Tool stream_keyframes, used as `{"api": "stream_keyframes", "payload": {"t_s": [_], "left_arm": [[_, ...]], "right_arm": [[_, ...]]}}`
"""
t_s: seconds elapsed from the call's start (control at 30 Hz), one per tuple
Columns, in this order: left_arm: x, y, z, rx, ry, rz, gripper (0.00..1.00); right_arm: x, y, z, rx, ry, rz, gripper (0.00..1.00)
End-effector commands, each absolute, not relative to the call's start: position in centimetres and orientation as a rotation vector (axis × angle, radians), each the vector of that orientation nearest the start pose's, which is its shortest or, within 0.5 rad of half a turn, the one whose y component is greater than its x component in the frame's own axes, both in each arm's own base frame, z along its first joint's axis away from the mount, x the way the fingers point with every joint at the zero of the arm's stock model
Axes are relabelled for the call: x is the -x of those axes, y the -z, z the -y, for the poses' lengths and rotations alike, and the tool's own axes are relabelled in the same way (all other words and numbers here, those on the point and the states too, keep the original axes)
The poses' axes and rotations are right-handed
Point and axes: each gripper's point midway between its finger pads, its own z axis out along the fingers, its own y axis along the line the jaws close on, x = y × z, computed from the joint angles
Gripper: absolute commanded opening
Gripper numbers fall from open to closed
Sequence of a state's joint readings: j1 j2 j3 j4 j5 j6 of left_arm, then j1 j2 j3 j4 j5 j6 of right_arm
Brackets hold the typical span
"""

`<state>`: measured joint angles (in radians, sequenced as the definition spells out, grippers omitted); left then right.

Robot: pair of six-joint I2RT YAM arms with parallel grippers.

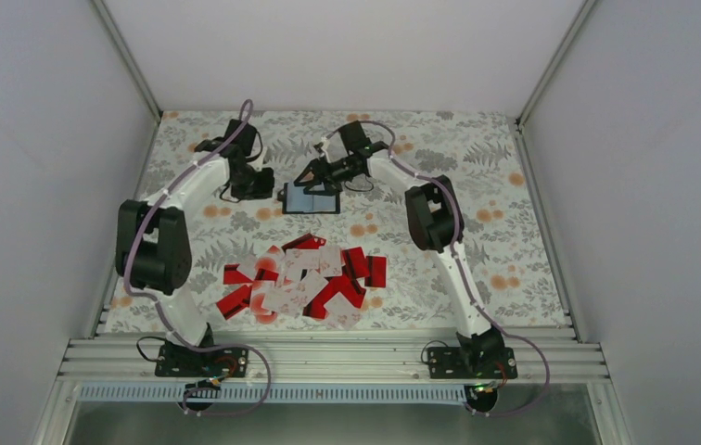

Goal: Put the credit cards into the card holder

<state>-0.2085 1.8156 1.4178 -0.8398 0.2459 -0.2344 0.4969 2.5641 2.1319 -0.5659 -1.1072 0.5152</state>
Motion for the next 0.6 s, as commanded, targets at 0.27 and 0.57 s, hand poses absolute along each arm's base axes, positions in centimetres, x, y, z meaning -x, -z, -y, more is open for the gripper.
{"api": "stream_keyframes", "payload": {"t_s": [0.27,0.57], "left_arm": [[-36.2,-12.8,11.6,-0.006,0.53,-2.71,1.0],[-30.4,-11.8,12.3,-0.114,0.493,-2.814,1.0]], "right_arm": [[-41.8,-15.8,-39.3,0.661,-1.471,-2.47,0.59],[-38.5,-12.8,-33.5,0.606,-1.079,-2.603,0.58]]}}
